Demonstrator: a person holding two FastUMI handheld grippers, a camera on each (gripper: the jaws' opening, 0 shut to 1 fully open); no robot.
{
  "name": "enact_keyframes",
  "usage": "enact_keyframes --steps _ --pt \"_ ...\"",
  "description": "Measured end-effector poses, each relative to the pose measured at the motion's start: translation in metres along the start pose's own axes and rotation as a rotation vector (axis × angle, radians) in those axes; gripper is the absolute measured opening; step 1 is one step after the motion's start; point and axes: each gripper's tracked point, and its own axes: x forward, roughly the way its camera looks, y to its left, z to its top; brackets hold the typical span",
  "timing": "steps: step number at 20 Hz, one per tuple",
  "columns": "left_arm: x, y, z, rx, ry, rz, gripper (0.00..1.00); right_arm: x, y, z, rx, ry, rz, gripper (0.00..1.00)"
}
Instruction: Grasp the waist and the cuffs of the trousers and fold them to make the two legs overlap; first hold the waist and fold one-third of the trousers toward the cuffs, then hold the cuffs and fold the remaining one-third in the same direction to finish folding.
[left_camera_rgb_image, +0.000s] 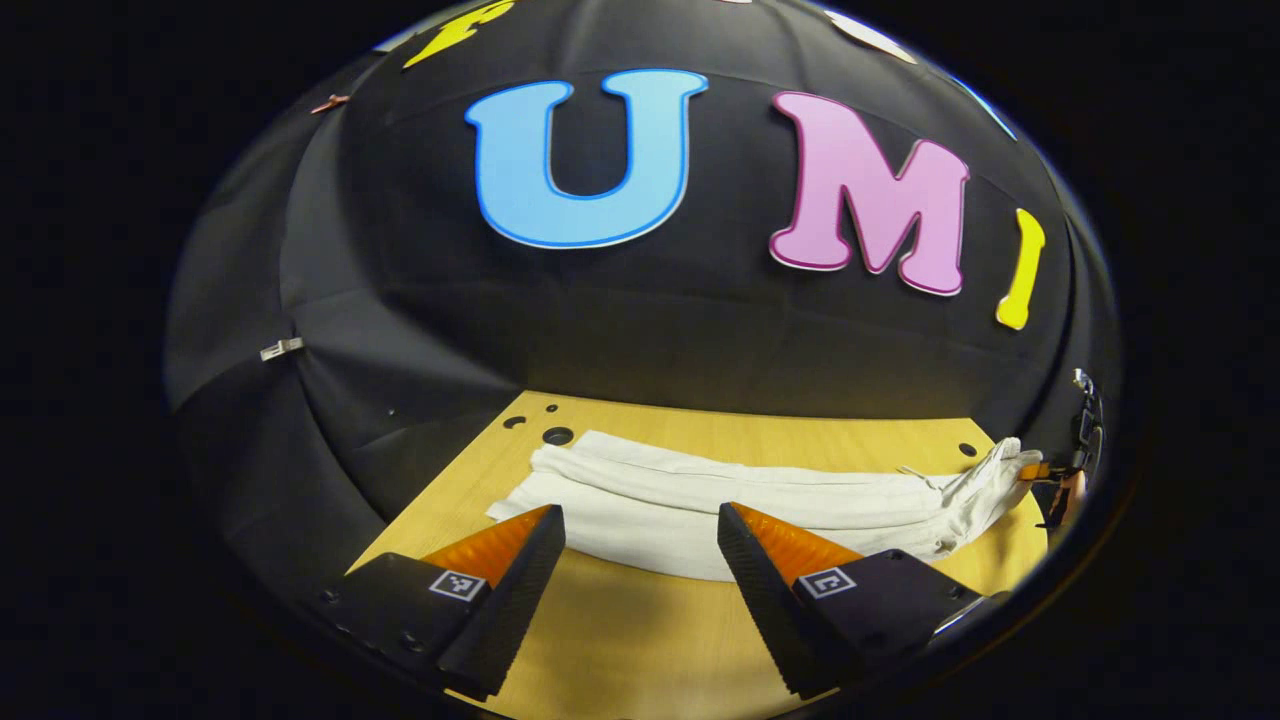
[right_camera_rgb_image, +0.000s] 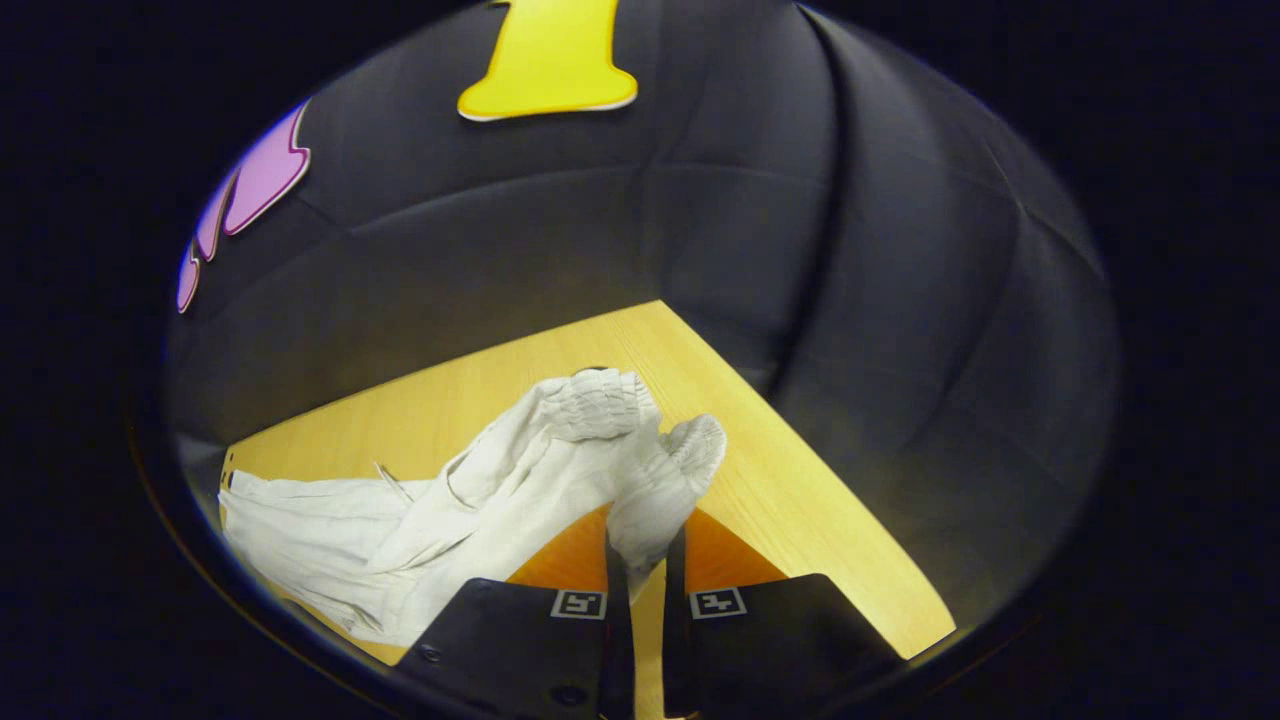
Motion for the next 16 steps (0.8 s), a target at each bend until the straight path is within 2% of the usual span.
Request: enact_keyframes --steps 4,8,13,16 --pt "0.003 0.035 -0.009 -0.006 0.008 0.015 0.98 -0.029 0.036 0.047 -0.051 -0.086 0.010 0.15" --pt "0.008 0.063 -0.020 -0.048 0.023 0.006 0.98 -0.059 0.085 0.072 -0.064 -0.141 0.046 0.15" --pt "0.016 0.109 -0.033 -0.065 0.051 0.015 0.97 -0.082 0.155 0.076 -0.038 -0.182 0.139 0.15" --pt "0.023 0.132 -0.043 -0.081 0.068 0.025 0.97 -0.089 0.200 0.062 -0.024 -0.179 0.193 0.15"
